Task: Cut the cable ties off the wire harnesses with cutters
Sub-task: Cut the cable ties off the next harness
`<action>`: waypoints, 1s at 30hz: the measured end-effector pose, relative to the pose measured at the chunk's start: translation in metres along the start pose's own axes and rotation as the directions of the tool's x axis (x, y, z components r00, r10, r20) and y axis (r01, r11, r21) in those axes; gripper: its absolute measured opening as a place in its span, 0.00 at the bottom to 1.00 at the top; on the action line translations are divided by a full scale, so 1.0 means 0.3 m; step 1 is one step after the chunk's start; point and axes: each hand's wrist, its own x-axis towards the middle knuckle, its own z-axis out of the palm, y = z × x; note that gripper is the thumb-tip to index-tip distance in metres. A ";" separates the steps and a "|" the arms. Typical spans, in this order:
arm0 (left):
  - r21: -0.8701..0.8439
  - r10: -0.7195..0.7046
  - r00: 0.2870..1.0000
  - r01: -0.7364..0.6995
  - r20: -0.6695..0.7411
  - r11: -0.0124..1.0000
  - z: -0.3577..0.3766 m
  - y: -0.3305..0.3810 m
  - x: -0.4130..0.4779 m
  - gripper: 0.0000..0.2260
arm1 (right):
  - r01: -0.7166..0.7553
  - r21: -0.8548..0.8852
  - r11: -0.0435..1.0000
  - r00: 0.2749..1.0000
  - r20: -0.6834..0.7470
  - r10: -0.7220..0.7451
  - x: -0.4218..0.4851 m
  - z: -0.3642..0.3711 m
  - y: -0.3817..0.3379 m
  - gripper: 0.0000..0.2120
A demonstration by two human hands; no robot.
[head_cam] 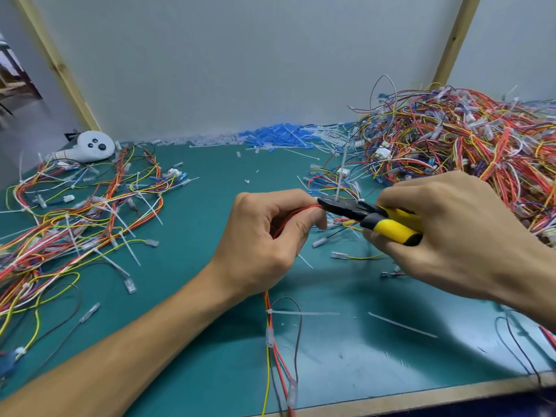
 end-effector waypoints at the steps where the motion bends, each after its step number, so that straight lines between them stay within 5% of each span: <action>1: -0.001 0.004 1.000 -0.004 -0.001 1.000 0.001 0.003 -0.003 0.09 | 0.010 -0.008 1.000 1.000 0.007 -0.009 -0.002 0.004 -0.002 0.13; 22: 0.048 0.036 0.999 -0.035 -0.027 0.998 -0.005 0.001 0.006 0.09 | -0.056 -0.105 0.993 0.997 -0.049 0.051 0.000 -0.011 -0.011 0.16; 30: -0.008 0.023 0.996 -0.024 -0.091 1.000 -0.011 -0.023 0.011 0.10 | -0.191 0.254 0.948 0.981 0.028 0.191 0.011 -0.017 0.005 0.18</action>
